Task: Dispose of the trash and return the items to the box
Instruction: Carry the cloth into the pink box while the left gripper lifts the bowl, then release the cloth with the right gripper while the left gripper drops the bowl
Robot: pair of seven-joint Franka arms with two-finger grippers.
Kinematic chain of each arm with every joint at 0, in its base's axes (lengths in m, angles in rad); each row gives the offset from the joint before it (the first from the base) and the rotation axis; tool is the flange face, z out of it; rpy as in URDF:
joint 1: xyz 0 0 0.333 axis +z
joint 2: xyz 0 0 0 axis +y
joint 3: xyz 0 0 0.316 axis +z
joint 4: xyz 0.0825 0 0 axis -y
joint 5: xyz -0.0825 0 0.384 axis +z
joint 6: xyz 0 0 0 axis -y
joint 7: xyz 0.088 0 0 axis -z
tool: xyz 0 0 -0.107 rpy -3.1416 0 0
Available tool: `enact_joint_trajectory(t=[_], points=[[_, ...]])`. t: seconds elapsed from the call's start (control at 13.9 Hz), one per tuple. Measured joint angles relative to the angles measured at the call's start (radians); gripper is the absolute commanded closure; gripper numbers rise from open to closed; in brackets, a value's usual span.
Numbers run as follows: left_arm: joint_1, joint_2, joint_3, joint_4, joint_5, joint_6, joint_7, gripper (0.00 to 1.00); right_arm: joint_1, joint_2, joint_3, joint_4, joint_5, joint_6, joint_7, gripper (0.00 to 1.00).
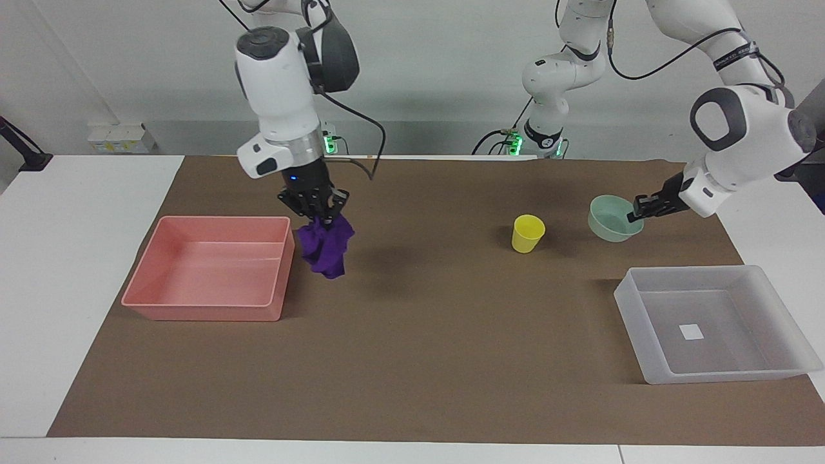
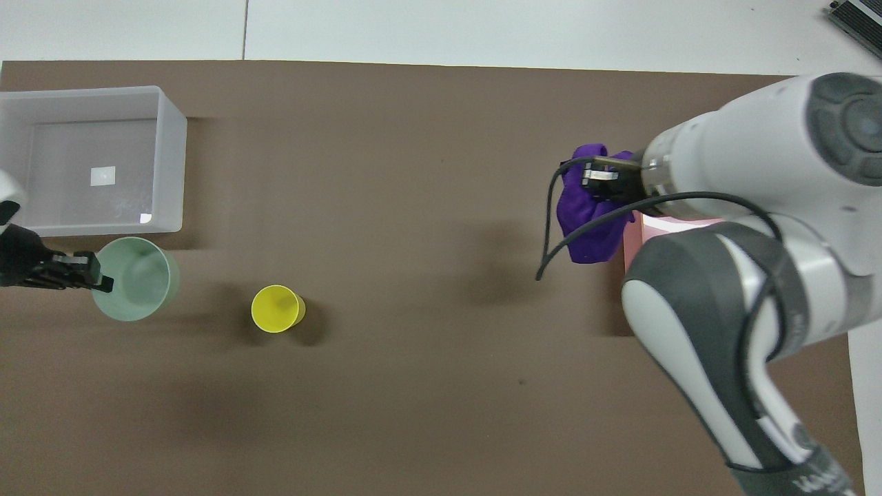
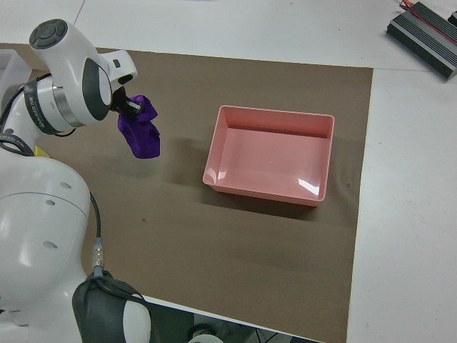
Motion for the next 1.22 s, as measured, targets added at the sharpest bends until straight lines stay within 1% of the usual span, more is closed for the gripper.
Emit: enact_joint_trajectory(t=[0.14,0.22,0.29,0.43,0.57,0.72,0.86,0.93,1.01,1.08,1.15,1.22], points=[[0.047,0.039,0.003,0.116,0.000,-0.017,0.002,1.00,-0.095,-0.022,-0.002,-0.002,-0.006,-0.013,-0.129,1.00],[0.071,0.080,0.004,0.176,0.000,-0.018,0.005,1.00,-0.139,-0.022,-0.002,-0.007,-0.007,-0.013,-0.195,1.00],[0.089,0.135,0.005,0.241,0.000,-0.015,0.011,1.00,-0.181,-0.020,-0.003,-0.019,-0.007,-0.010,-0.265,1.00],[0.106,0.280,0.005,0.387,0.000,0.021,0.016,1.00,-0.252,-0.013,-0.003,-0.068,-0.007,0.012,-0.395,1.00],[0.107,0.417,0.003,0.487,0.000,0.127,0.016,1.00,-0.287,-0.002,-0.004,-0.156,-0.007,0.087,-0.473,1.00],[0.106,0.501,0.000,0.522,0.000,0.209,0.016,1.00,-0.291,0.011,-0.003,-0.261,-0.016,0.202,-0.486,1.00],[0.106,0.545,-0.002,0.530,0.001,0.242,0.016,1.00,-0.291,0.032,-0.003,-0.353,-0.025,0.326,-0.486,1.00],[0.104,0.559,-0.003,0.532,0.007,0.247,0.016,1.00,-0.291,0.046,-0.003,-0.386,-0.027,0.369,-0.486,0.96],[0.102,0.570,-0.005,0.532,0.022,0.249,0.016,1.00,-0.292,0.059,-0.003,-0.408,-0.027,0.399,-0.486,0.59],[0.100,0.578,-0.006,0.532,0.043,0.251,0.016,1.00,-0.295,0.068,-0.003,-0.424,-0.027,0.419,-0.486,0.05],[0.098,0.585,-0.006,0.532,0.054,0.254,0.016,0.93,-0.299,0.075,-0.003,-0.436,-0.027,0.429,-0.486,0.00],[0.096,0.590,-0.006,0.532,0.059,0.259,0.016,0.67,-0.304,0.076,-0.003,-0.441,-0.027,0.431,-0.486,0.00]])
